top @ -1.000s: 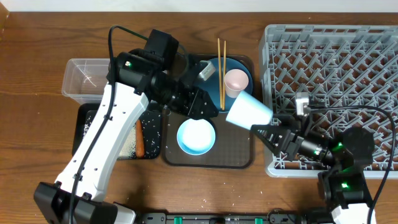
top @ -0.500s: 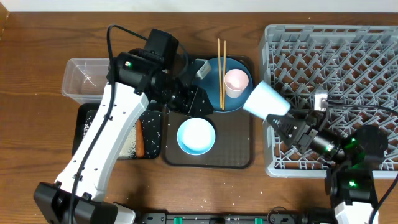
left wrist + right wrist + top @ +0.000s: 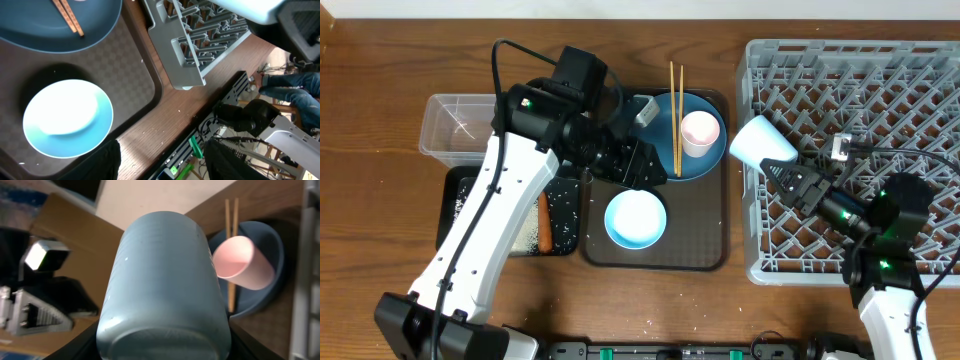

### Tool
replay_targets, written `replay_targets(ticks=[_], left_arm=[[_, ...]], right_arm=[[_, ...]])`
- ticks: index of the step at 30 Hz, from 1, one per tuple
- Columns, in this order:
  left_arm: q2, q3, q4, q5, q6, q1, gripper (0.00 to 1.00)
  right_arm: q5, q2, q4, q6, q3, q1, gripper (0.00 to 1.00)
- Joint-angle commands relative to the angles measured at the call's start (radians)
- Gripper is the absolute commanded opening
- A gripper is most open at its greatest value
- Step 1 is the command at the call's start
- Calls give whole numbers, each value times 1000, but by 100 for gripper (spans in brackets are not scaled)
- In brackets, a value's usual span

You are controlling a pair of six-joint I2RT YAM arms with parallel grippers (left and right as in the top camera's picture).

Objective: Sort waste into correct bins and load items into the dishwasher rack
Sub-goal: 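Lower the light-blue cup upside down into the rack and release it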

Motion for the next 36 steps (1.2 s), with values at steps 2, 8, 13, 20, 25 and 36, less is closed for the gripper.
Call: replay_targets(ticks=[2, 8, 13, 20, 25, 36], left_arm=[[-7, -4, 0, -8, -2, -1, 57], [-8, -4, 0, -8, -2, -1, 59], [-7, -4, 0, -9, -1, -1, 68], [-8, -4, 0, -8, -2, -1, 73], [-7, -4, 0, -9, -2, -1, 88], [-7, -4, 0, -9, -1, -1, 94]], right_arm=[[81, 14, -99, -124, 76, -8, 54], [322, 21, -600, -397, 338, -5, 54], [502, 38, -979, -545, 575, -5, 54], [620, 46, -1283, -650, 721, -5, 53], [621, 61, -1369, -703, 720, -5, 52], [631, 142, -1407, -738, 703, 2, 50]])
